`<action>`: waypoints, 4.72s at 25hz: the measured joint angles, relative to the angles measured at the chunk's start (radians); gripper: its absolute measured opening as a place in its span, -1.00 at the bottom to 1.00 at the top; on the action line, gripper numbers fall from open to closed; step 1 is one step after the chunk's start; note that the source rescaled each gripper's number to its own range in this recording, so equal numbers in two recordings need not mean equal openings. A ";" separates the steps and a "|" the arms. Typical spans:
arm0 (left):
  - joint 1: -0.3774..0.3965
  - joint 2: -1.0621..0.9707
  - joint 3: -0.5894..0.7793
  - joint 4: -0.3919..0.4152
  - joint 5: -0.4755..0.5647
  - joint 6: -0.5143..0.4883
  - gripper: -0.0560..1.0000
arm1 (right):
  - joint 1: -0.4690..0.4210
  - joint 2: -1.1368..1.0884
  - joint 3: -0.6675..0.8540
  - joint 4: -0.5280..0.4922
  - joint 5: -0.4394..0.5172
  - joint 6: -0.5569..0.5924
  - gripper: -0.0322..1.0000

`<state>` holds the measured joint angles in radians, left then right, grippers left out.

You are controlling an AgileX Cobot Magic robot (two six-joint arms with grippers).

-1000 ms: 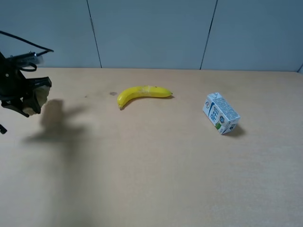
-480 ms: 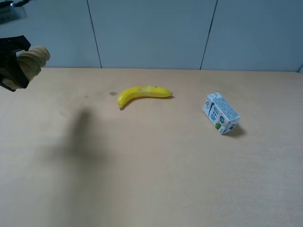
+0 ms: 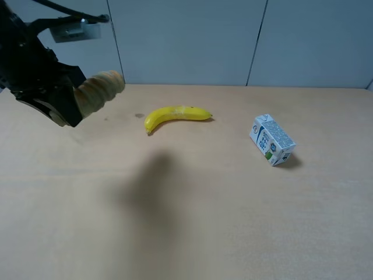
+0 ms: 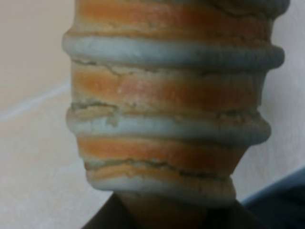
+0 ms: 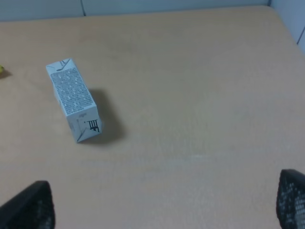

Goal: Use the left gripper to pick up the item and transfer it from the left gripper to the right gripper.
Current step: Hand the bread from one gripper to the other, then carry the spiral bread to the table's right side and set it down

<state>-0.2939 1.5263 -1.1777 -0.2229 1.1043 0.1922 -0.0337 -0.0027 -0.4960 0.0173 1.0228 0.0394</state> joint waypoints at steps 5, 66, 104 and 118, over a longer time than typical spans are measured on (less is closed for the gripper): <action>-0.148 0.000 0.000 0.026 -0.017 0.136 -0.83 | 0.000 0.000 0.000 0.000 0.000 0.000 1.00; -0.528 0.092 0.001 -0.077 -0.503 0.808 -0.89 | 0.152 1.211 -0.106 1.278 -0.052 -1.039 0.86; -0.528 -0.252 -0.005 0.155 -0.316 0.148 1.00 | 0.152 1.217 -0.106 1.280 -0.027 -1.062 -0.85; -0.528 -0.655 0.170 0.271 0.066 -0.130 0.96 | 0.152 1.217 -0.106 1.262 -0.039 -1.062 -0.86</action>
<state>-0.8214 0.8716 -1.0081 0.0483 1.1703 0.0621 0.1180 1.2146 -0.6017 1.2788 0.9839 -1.0227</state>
